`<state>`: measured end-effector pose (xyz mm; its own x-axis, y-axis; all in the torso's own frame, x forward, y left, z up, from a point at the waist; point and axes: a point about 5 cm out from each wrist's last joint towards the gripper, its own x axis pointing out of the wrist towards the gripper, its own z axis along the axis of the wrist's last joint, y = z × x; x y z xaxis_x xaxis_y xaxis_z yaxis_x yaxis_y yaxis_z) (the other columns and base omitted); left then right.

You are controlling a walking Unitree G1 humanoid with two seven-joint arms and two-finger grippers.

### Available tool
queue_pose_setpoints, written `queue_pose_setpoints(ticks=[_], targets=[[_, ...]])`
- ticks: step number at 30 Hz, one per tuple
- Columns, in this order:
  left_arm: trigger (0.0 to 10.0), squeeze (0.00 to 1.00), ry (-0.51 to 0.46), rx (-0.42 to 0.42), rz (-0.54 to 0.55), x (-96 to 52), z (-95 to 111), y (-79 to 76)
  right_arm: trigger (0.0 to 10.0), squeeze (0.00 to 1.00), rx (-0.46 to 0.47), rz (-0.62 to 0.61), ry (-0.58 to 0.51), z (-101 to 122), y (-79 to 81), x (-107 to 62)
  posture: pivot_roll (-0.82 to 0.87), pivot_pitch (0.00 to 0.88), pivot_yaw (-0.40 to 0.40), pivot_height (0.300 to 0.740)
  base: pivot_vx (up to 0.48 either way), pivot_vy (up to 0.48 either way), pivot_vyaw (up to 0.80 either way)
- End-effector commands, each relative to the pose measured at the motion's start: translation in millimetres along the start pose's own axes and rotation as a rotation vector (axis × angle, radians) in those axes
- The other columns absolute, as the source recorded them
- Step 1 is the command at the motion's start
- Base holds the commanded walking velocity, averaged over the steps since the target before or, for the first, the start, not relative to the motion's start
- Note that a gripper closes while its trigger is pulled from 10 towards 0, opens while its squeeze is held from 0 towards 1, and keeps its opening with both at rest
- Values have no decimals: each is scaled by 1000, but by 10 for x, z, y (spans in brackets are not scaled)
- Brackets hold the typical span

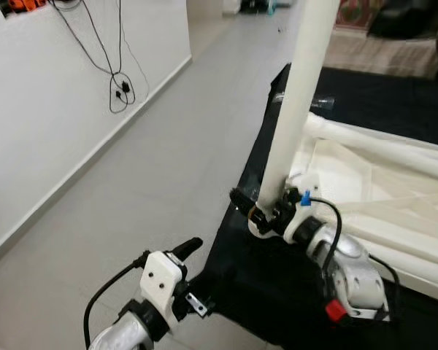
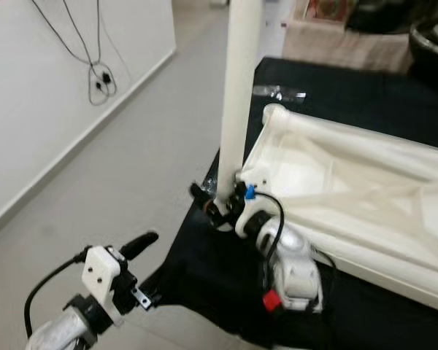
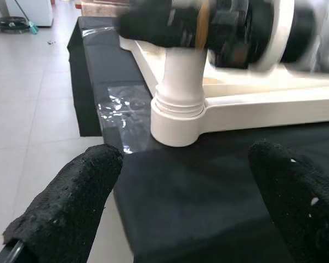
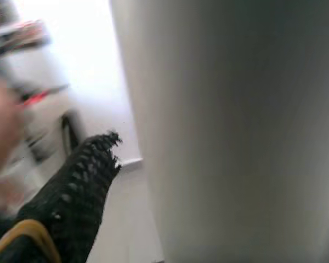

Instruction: Building children table

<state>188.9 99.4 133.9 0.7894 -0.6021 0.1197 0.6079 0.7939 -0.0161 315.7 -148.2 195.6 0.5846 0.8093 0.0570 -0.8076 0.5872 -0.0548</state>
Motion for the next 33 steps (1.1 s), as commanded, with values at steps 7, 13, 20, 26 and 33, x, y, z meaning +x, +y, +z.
queue_pose_setpoints(ticks=[7,13,20,26,33], targets=[[10000,0,18,-21,7,-70,-44,-48,10000,0,44,308,7,151,-258,77,154,148,-1,740,0,0,0],[10000,0,23,-20,7,-82,-48,-60,0,0,62,308,-69,334,-360,214,166,152,-7,740,0,0,0],[10000,0,23,-21,14,-82,-47,-81,0,0,66,376,-54,221,-396,133,156,160,-9,740,0,0,0],[10000,0,21,-26,8,-78,-45,-79,0,0,37,94,0,-42,-356,132,128,164,-11,740,0,0,0],[10000,0,19,-24,6,-71,-44,-40,0,0,59,-667,183,-657,37,-87,114,163,-5,740,0,0,0]])
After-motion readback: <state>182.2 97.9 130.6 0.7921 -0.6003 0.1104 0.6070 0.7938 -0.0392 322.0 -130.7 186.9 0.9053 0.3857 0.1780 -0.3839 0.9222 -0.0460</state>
